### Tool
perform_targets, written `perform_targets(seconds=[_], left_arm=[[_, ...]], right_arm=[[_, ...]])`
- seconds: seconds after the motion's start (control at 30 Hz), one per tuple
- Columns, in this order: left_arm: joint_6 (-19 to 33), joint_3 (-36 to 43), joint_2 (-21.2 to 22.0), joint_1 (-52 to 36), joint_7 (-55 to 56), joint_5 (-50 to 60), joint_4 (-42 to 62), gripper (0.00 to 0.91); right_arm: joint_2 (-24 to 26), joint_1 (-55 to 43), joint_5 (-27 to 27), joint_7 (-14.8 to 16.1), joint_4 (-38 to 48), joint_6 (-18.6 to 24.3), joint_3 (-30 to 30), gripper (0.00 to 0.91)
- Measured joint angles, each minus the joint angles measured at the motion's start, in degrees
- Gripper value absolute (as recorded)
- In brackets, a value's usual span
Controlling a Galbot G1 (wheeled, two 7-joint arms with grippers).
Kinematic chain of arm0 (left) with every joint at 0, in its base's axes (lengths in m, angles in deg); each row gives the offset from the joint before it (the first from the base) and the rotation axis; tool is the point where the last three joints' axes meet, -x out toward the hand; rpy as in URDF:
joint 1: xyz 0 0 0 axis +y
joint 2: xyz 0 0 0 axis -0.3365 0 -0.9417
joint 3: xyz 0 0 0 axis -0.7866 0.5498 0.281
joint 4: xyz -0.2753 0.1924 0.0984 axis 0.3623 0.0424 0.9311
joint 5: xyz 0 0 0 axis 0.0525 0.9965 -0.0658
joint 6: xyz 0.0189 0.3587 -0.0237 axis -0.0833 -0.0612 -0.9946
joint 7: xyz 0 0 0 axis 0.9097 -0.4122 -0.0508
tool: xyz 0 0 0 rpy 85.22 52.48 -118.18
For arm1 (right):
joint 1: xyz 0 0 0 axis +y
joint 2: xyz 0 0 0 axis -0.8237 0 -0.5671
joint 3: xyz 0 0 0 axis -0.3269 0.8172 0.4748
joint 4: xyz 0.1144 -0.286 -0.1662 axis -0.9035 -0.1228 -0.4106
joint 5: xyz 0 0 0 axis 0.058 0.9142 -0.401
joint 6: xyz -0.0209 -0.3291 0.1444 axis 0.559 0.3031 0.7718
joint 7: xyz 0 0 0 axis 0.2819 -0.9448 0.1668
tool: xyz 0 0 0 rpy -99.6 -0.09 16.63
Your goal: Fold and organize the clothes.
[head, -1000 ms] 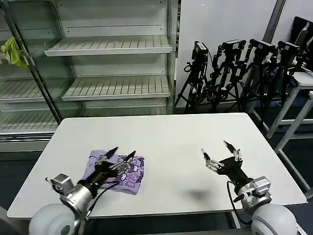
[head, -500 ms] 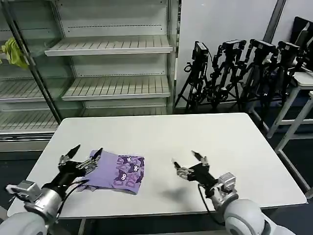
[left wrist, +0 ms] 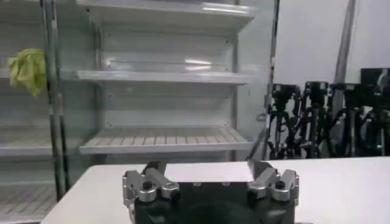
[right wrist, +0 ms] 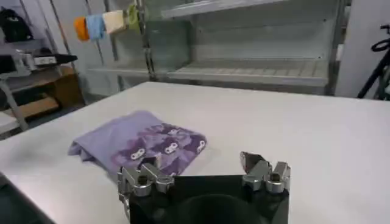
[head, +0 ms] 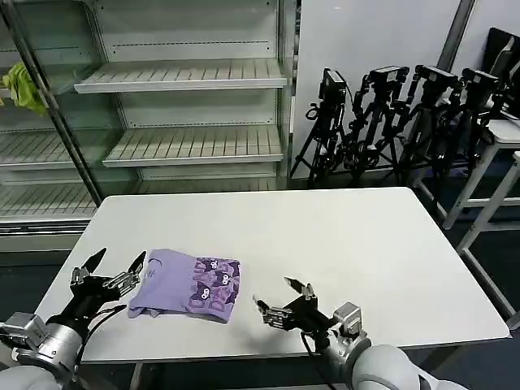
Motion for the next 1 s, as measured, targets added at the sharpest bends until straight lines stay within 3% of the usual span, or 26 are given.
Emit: perform_targets(seconds=[0.33, 1.0], left_arm=[[0.84, -1.11, 1.00, 1.37, -0.37, 1.45, 0.30, 0.907], [1.58, -1.83, 2.62, 2.57, -0.55, 2.77, 0.43, 0.907]], right_arm=[[-3.51, -2.01, -0.59, -0.30, 3.06, 0.02, 3.36, 0.907], [-17.29, -7.33, -0.57, -1.19, 16.70, 0.08, 8.65, 0.907]])
